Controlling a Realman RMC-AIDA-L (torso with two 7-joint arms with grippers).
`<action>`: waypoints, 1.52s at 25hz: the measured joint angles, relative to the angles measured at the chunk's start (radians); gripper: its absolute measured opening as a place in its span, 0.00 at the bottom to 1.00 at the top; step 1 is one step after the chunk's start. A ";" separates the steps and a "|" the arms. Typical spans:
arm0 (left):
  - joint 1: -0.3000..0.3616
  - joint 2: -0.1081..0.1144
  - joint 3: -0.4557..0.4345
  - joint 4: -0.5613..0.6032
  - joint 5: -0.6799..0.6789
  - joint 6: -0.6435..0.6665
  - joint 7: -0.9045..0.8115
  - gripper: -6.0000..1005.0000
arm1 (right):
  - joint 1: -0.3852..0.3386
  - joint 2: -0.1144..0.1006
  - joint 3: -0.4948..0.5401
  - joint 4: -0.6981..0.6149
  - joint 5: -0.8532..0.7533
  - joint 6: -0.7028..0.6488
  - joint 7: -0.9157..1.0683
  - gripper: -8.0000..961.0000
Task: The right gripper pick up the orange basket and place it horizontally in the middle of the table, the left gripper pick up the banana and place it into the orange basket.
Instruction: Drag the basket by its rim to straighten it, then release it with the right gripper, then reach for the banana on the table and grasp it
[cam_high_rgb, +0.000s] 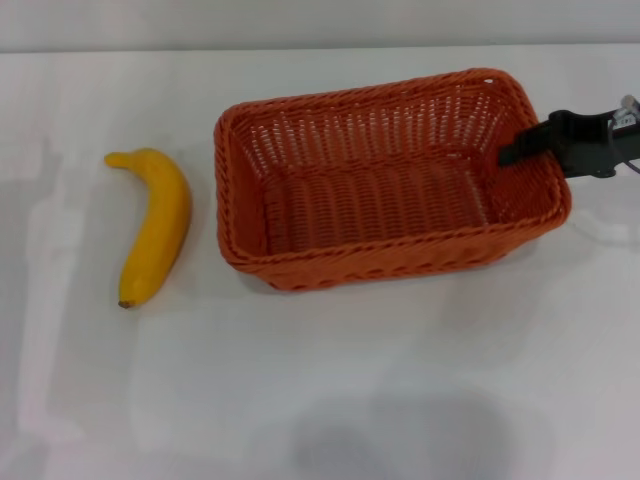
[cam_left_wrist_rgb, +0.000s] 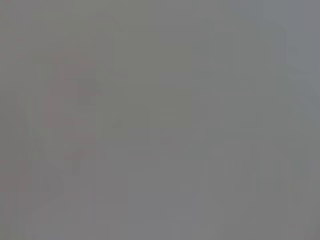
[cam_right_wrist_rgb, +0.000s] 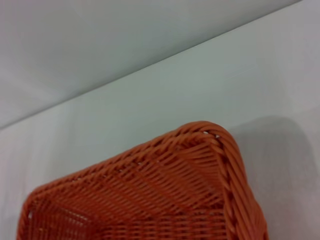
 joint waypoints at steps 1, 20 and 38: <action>0.000 0.000 0.000 0.000 0.000 0.001 0.000 0.88 | -0.005 0.001 -0.002 0.000 0.014 0.000 0.004 0.31; 0.027 -0.005 -0.003 0.033 -0.047 0.002 -0.026 0.88 | -0.343 0.002 0.009 -0.047 0.747 -0.190 -0.467 0.75; -0.110 0.126 0.012 -0.513 0.872 -0.050 -1.532 0.88 | -0.325 0.006 0.088 0.554 1.553 -0.284 -2.190 0.74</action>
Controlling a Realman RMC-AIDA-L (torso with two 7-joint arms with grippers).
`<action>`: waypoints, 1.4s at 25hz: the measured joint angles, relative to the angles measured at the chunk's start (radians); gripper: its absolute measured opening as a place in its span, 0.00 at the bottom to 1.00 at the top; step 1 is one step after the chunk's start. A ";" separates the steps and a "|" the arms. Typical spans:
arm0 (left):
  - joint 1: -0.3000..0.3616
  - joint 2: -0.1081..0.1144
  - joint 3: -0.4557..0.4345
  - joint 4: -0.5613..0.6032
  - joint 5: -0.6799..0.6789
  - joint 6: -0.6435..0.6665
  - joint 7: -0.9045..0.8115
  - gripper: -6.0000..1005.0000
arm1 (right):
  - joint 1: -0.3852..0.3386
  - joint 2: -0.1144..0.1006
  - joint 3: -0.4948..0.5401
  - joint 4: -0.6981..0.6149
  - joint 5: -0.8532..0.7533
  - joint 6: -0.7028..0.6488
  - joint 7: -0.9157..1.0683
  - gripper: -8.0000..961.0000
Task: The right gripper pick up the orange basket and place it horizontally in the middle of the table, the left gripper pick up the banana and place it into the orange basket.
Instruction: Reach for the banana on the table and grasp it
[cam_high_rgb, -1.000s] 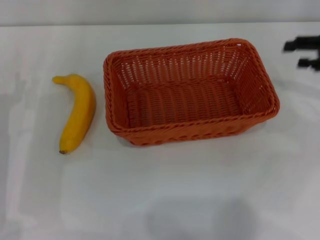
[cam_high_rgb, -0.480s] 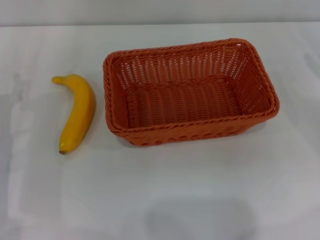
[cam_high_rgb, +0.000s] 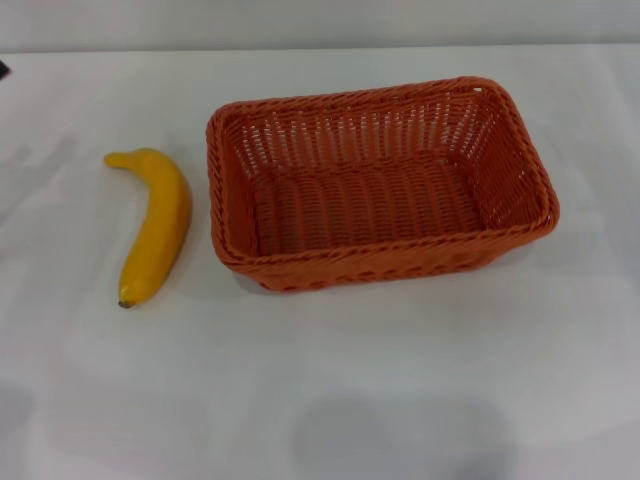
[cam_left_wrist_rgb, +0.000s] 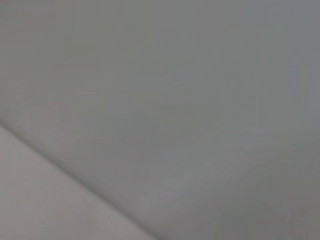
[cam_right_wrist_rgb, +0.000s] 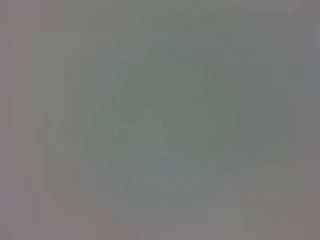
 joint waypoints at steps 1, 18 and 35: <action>-0.022 0.022 0.000 -0.033 0.079 0.031 -0.063 0.88 | 0.003 -0.001 0.000 0.001 0.005 -0.017 -0.014 0.74; -0.428 0.103 0.004 -0.259 1.095 0.254 -0.384 0.88 | 0.048 -0.006 0.003 -0.013 0.024 -0.140 0.021 0.74; -0.493 0.068 0.004 -0.051 1.194 0.110 -0.566 0.88 | 0.035 -0.006 0.011 -0.007 0.037 -0.140 0.027 0.74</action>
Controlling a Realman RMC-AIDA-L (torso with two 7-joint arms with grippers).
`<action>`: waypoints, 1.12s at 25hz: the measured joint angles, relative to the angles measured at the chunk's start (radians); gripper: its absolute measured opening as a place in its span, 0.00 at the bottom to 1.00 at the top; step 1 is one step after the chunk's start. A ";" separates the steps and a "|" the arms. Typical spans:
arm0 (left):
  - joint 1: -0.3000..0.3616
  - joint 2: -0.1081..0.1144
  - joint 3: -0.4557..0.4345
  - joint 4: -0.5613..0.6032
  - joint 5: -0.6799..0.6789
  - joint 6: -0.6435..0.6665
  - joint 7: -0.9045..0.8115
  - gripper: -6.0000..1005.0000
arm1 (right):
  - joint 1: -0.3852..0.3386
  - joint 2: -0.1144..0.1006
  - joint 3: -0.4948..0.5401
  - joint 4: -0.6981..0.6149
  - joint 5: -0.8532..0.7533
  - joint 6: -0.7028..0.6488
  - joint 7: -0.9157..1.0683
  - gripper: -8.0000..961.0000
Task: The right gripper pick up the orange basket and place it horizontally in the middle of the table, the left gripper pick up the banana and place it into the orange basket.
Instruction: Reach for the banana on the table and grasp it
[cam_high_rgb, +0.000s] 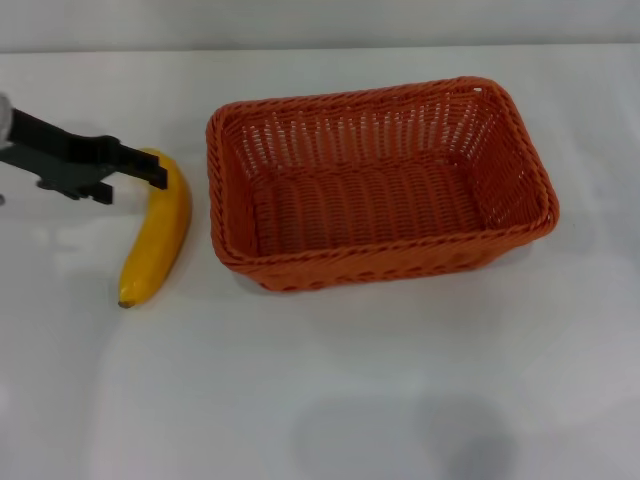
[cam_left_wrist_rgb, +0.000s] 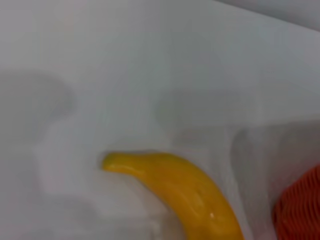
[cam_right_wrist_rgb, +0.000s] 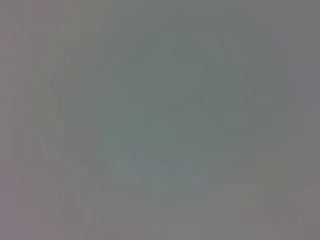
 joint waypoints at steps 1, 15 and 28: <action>-0.002 -0.005 0.000 0.002 0.005 -0.003 -0.002 0.88 | -0.001 0.000 0.000 -0.001 0.000 0.000 0.000 0.74; -0.037 -0.042 -0.001 0.098 0.119 -0.130 -0.072 0.88 | -0.023 0.000 0.003 -0.004 0.000 0.008 0.009 0.74; -0.037 -0.046 -0.002 0.123 0.154 -0.147 -0.090 0.78 | -0.033 0.000 0.003 -0.003 0.035 0.008 0.009 0.74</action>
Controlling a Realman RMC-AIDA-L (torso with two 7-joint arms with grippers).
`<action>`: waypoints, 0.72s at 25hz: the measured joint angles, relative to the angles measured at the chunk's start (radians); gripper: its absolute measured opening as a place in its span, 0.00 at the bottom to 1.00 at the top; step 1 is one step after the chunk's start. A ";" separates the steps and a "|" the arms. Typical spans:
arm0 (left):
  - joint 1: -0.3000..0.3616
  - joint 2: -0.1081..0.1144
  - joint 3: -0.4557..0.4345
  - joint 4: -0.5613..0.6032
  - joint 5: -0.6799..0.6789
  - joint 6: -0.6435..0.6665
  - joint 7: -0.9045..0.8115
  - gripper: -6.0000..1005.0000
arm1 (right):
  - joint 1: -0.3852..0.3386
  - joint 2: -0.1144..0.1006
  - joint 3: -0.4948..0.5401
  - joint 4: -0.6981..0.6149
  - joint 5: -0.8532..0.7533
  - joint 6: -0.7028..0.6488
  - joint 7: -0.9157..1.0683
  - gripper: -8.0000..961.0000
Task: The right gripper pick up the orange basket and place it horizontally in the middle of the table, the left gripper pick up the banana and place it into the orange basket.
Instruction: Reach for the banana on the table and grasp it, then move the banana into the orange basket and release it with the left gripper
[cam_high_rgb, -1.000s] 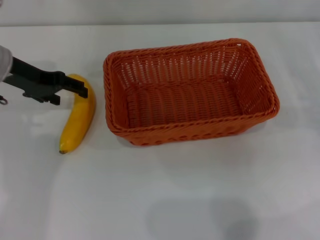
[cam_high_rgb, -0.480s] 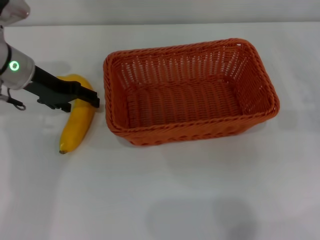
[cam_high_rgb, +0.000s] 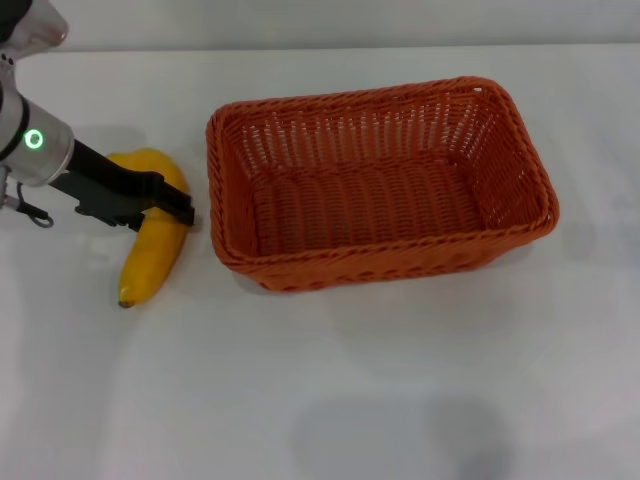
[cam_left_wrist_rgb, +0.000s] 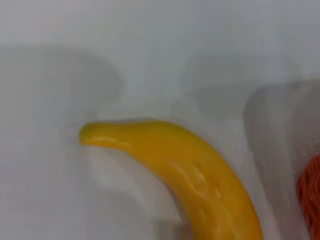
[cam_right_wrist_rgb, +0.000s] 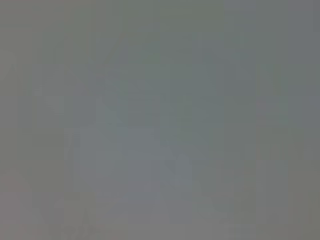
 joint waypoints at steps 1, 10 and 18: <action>0.000 0.000 0.000 0.000 0.005 0.000 0.000 0.74 | 0.000 0.000 0.000 0.000 0.003 0.000 0.000 0.74; 0.010 0.013 0.000 -0.017 -0.001 -0.007 0.015 0.55 | 0.000 0.001 0.000 0.004 0.025 0.000 0.002 0.74; 0.078 0.048 0.000 -0.196 -0.312 0.063 0.164 0.49 | -0.002 0.000 0.024 0.007 0.028 -0.001 0.002 0.74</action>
